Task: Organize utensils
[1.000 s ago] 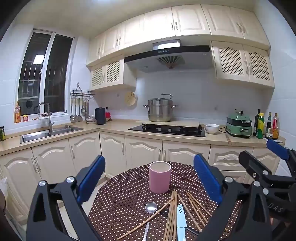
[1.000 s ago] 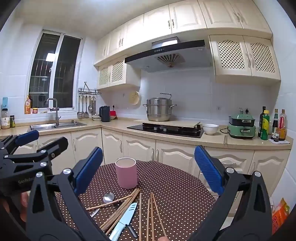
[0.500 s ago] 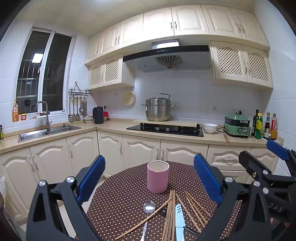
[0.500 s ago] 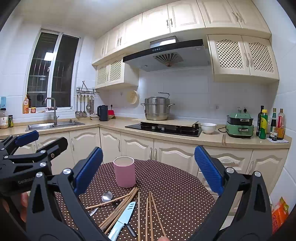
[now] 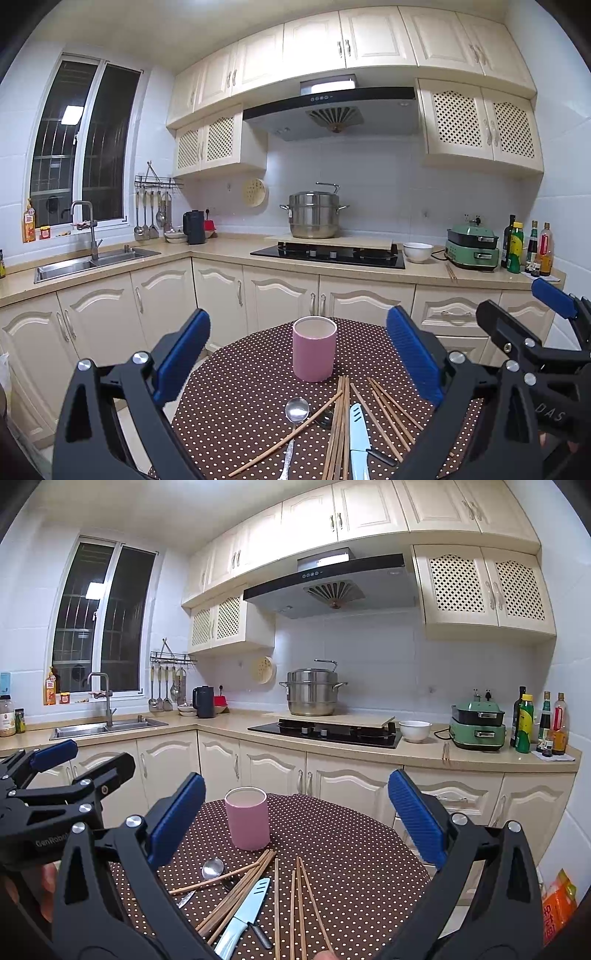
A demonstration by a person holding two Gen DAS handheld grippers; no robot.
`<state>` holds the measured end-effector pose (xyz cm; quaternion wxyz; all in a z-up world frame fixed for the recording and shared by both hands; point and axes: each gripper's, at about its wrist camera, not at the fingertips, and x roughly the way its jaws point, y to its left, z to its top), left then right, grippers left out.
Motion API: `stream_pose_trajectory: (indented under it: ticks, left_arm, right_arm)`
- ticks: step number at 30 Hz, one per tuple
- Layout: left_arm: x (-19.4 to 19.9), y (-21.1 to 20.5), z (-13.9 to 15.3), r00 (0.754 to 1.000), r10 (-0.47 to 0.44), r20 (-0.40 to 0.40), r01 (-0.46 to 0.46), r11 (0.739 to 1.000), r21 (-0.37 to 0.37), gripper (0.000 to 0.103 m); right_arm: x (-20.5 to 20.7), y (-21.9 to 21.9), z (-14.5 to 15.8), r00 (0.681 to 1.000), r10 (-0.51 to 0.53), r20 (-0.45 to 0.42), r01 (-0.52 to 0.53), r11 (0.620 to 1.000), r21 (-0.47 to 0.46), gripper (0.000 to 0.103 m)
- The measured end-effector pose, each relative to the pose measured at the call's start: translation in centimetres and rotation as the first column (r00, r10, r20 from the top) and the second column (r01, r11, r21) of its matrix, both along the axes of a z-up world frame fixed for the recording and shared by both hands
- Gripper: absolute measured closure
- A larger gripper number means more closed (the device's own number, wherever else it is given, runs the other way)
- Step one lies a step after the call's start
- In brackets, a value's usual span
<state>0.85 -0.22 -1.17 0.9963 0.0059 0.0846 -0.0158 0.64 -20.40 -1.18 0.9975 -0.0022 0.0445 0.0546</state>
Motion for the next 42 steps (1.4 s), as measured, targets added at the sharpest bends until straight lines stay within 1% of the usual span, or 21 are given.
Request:
stream_pose_trajectory:
  ticks: [42]
  left_arm:
    - [0.20,-0.13,-0.54,1.000,0.002,-0.008,-0.002,1.000,0.004,0.008]
  right_arm:
    - [-0.04,-0.31,-0.14,1.000,-0.003,-0.012,0.003,1.000,0.006,0.006]
